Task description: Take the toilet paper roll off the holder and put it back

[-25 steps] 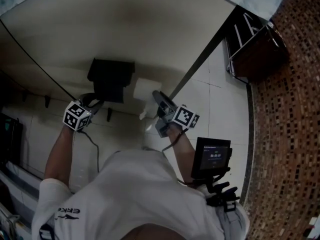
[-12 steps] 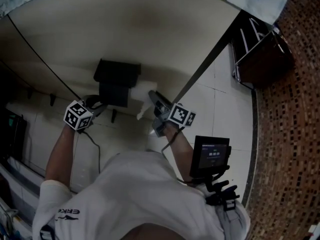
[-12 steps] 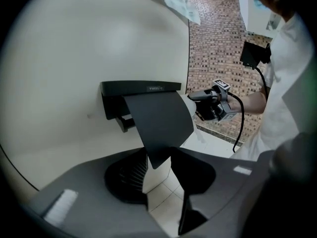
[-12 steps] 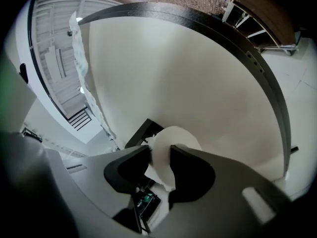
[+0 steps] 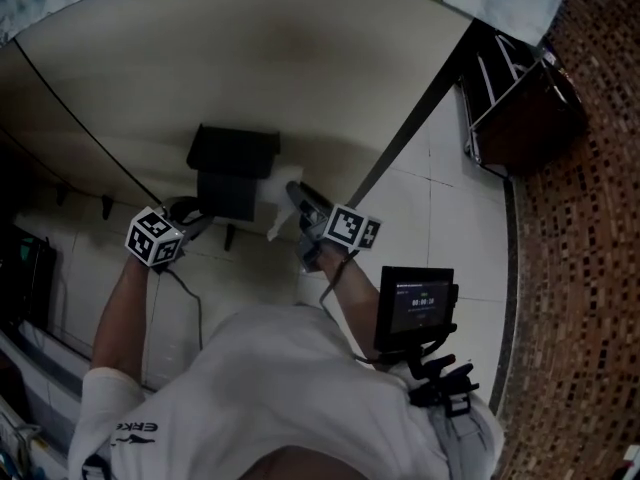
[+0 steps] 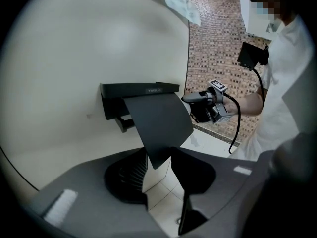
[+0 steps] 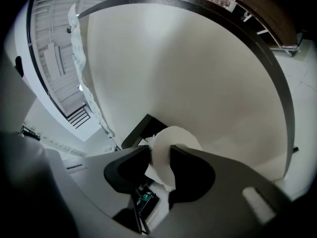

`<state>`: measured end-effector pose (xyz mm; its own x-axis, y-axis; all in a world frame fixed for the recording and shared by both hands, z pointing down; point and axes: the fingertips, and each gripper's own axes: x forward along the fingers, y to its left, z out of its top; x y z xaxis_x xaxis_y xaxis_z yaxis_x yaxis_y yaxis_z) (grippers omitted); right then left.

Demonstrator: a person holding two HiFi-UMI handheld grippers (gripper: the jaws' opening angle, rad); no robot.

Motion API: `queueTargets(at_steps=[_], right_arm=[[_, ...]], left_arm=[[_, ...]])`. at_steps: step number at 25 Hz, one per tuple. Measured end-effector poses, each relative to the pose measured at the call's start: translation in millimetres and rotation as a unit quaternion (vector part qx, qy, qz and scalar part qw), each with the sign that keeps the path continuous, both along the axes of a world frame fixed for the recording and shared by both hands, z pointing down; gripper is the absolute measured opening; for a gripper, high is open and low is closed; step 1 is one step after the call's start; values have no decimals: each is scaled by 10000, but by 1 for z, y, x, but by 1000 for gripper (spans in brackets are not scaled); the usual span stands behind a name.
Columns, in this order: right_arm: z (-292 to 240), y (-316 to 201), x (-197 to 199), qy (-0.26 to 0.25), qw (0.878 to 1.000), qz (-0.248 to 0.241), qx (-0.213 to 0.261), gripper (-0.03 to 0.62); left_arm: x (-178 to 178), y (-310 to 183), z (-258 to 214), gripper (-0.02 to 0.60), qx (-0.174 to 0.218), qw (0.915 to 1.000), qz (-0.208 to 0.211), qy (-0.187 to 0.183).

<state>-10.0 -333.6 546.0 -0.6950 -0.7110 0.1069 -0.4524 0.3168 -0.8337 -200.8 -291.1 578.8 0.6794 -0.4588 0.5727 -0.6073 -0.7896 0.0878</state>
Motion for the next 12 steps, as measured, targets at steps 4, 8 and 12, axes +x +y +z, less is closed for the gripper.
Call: queueTargets(at_steps=[4,8,12], right_arm=[[3,-1,-11,31,10000,-54,-5,150],[5,-2,-21,115,9998,-163,49,153],[6,-7,-32,190,9992,-334,61,155]], left_arm=[[3,2,-1,150,-13,10000,18,-14],[6,5,-1,150,-23,10000,42,-25],[6,3,-2,150,-31,10000,58,-26]])
